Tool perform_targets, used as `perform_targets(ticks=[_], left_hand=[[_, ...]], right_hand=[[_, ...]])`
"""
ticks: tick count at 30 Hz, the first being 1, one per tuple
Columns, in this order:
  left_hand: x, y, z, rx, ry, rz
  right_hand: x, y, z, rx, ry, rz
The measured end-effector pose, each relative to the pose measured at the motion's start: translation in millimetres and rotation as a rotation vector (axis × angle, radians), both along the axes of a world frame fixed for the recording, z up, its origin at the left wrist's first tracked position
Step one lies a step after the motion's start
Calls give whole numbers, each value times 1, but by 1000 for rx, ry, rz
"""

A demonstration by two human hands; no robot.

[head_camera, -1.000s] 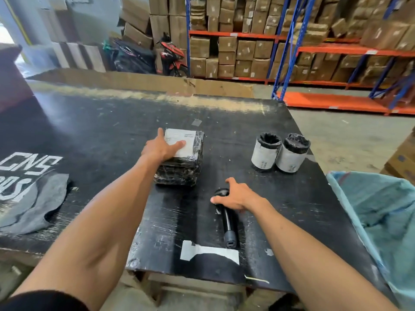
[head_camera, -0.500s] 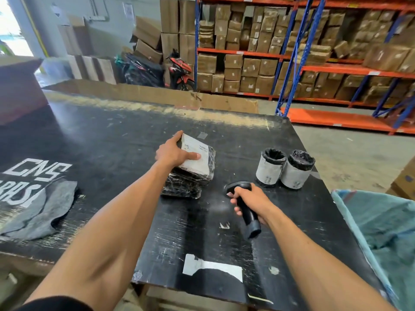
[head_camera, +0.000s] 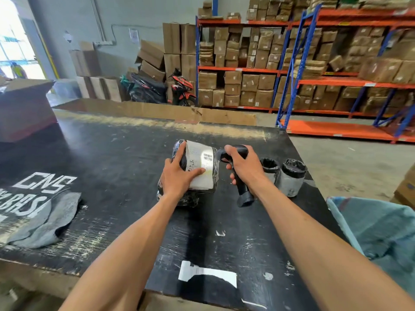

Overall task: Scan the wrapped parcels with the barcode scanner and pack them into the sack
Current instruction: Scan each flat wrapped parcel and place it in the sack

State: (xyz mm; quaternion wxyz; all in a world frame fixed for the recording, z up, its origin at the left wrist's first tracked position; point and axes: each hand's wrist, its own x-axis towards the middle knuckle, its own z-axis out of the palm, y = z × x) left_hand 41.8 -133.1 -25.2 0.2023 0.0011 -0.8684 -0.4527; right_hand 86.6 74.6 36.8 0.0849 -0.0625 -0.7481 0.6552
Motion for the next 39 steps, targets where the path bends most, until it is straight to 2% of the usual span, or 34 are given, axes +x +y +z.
perform_targets(ticks=[18,29,35,39], left_hand=[[16,28,0,-51,37,-57],[19,35,0,-11,10,-71],[16,28,1,85,9,-17],[11,16,9,175,11,71]], right_hand=[[24,23,0,3,31,-61],[34,29,0,-9,41,-52],[38,23,-11,-38,31,-42],[41,12,-34,-9,-45,-63]])
